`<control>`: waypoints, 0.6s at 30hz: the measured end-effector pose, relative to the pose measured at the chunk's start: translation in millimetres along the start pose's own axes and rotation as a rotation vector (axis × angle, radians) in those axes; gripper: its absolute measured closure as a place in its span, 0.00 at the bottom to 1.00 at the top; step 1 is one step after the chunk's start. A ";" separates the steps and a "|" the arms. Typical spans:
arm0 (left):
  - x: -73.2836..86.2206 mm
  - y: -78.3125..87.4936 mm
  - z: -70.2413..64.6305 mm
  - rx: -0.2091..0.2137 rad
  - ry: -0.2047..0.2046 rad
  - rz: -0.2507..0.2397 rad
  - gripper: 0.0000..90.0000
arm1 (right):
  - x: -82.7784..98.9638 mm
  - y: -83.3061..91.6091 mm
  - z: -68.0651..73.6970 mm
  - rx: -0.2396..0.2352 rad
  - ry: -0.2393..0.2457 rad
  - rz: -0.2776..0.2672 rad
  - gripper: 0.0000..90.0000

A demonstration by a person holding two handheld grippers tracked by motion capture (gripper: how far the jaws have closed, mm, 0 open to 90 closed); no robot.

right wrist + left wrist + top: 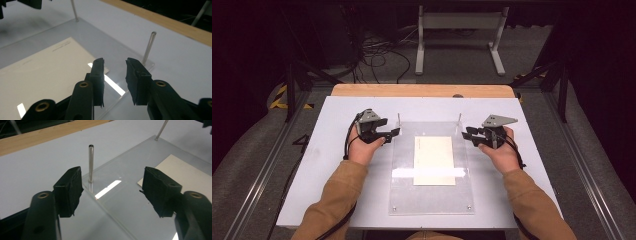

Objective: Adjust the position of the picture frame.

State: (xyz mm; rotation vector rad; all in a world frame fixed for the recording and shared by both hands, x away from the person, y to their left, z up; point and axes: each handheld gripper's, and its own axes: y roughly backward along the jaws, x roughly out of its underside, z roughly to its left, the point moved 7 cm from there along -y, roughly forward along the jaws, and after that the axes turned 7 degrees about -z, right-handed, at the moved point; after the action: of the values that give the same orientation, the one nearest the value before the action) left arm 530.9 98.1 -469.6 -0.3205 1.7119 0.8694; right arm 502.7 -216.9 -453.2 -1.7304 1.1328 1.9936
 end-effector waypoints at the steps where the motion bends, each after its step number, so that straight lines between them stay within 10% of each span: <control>1: -2.4 -3.8 1.8 -0.010 -0.010 -0.006 0.38 | -3.3 -4.8 -4.3 0.008 -0.005 -0.011 0.73; 10: -4.4 -21.9 5.9 -0.042 0.006 -0.018 0.41 | -2.4 -43.0 -37.2 0.058 -0.031 -0.007 0.73; 18: -3.3 -28.0 19.0 -0.046 0.022 -0.041 0.64 | -4.4 -59.2 -40.9 0.073 -0.012 0.009 0.78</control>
State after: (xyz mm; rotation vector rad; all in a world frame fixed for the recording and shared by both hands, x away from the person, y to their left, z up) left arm 562.8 91.2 -479.2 -0.3956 1.7020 0.8789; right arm 571.6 -205.2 -470.7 -1.6784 1.1958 1.9399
